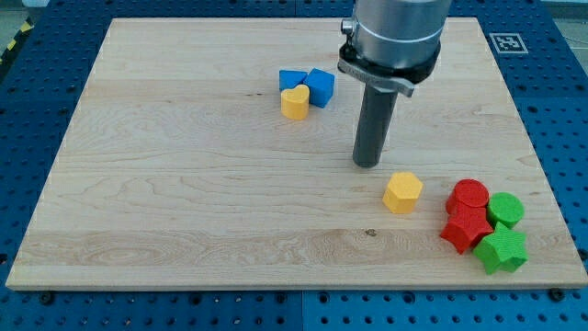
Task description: Touch the yellow heart
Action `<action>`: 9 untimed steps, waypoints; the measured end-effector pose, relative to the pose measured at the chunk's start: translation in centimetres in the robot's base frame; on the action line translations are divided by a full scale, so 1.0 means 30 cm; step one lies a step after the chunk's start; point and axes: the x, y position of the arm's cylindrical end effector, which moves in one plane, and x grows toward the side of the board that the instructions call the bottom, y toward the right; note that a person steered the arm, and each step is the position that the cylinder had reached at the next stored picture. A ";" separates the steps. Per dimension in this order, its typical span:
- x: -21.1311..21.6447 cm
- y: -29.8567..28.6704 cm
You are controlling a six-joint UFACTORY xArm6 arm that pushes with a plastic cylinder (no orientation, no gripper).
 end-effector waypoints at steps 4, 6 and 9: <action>0.129 0.063; 0.075 0.115; 0.116 0.168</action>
